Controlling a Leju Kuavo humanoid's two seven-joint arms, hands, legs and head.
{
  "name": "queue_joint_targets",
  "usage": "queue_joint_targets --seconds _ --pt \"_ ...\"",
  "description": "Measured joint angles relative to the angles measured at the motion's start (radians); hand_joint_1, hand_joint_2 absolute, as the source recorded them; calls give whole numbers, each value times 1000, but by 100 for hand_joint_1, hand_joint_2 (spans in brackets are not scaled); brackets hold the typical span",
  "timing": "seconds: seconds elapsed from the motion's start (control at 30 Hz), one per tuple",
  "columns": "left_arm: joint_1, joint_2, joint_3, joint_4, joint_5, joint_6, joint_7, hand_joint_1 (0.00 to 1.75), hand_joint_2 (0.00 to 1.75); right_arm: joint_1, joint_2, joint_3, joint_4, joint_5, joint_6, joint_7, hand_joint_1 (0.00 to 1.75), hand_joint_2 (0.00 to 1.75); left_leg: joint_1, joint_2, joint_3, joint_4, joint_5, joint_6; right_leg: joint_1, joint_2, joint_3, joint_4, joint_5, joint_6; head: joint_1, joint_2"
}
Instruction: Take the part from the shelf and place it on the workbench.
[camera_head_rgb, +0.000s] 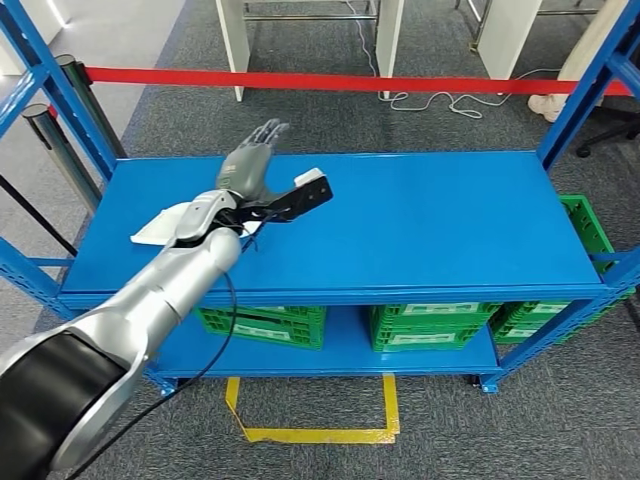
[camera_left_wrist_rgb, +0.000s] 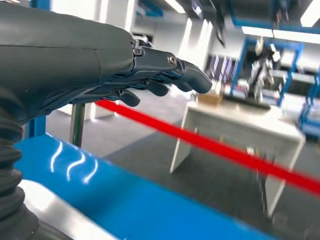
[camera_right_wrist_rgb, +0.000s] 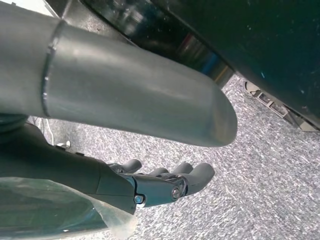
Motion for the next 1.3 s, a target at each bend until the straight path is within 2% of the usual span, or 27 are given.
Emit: queue_joint_targets --seconds 0.23,0.43,0.67,1.07,1.2,1.3 --pt "6 43 41 11 66 -93 -75 0 175 1 0 -1 0 3 11 -3 0 0 0 0 0 0 0 0 0 0 0 0 0 0 0 0" --pt "50 59 67 -14 75 -89 -103 0 175 1 0 -2 0 -1 13 -1 0 0 0 0 -1 0 0 0 0 0 0 0 0 0 0 0" --pt "94 69 81 -57 63 -7 -105 0 175 1 0 -13 0 -8 23 0 0 0 0 0 -1 0 0 0 0 -1 0 0 0 0 0 0" --pt "135 78 90 -94 47 19 -105 0 175 1 0 -27 0 -9 21 1 0 0 0 0 -1 0 0 0 0 -1 0 0 0 0 0 0" --pt "169 77 89 -99 -10 76 -87 0 175 1 0 -34 0 -7 13 3 0 0 0 0 -1 0 0 0 0 -1 0 0 0 0 0 0" --pt "189 78 79 -96 -105 158 -38 0 175 1 0 -41 0 -3 10 5 0 0 0 0 -1 0 0 0 0 -1 -1 0 0 0 0 0"
